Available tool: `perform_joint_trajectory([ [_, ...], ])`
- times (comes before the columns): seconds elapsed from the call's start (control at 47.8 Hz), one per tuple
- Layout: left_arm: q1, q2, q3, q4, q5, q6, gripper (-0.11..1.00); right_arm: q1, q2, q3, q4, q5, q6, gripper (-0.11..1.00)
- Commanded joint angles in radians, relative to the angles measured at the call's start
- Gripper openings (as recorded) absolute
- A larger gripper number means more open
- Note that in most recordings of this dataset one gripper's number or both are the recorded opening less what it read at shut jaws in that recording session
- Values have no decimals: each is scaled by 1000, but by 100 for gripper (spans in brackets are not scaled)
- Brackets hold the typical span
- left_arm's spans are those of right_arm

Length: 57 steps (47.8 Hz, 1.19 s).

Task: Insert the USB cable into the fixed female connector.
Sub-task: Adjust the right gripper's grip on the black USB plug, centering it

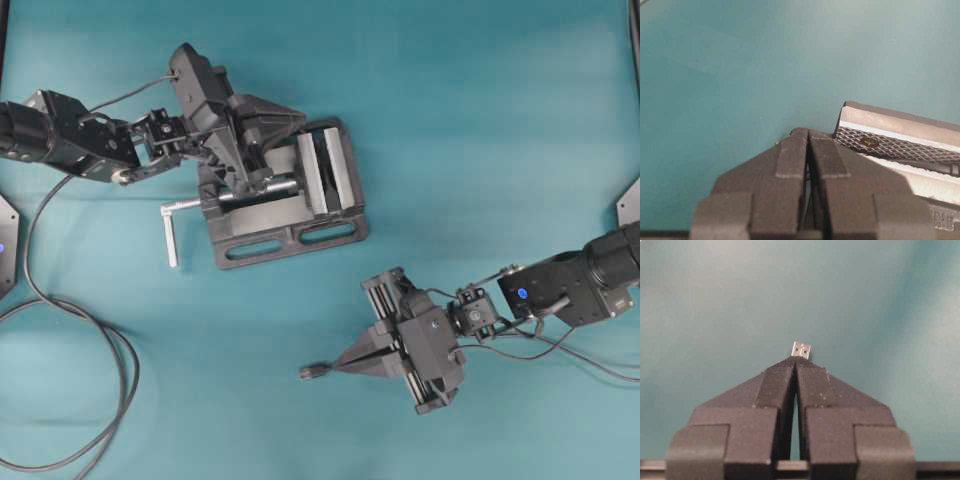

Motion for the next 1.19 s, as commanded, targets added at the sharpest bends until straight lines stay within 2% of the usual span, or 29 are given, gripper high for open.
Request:
perform_joint_trajectory([
  [0.0, -15, -41, -15, 25, -6, -5, 1, 9, -8, -12, 0, -3, 8, 0],
  [0.084, -21, -51, -12, 26, -6, -5, 6, 11, -8, -12, 0, 18, 12, 1],
  [0.146, -26, -54, -9, 26, -6, -6, 2, 12, -9, -14, 0, 35, 25, 1],
  [0.251, -28, -54, -8, 26, -2, -15, 1, 12, -8, -15, 0, 37, 63, 1],
  [0.418, -32, -55, -11, 26, 5, -17, 1, 11, -8, -12, 0, -5, 118, 1],
  [0.585, -38, -54, -15, 26, 5, -17, 1, 8, -2, -6, 2, -54, 121, 1],
  [0.836, -38, -83, 21, 26, 5, -5, 1, 6, 60, -34, 95, -52, 127, 1],
  [0.982, -38, -130, 67, 26, -3, -3, 1, 3, 67, -52, 103, -52, 127, 1],
  [1.087, -38, -147, 83, 26, -3, -3, 1, -8, 69, -54, 109, -52, 129, 11],
  [1.171, -38, -150, 89, 26, -2, -5, 2, -12, 71, -55, 132, -52, 135, 30],
])
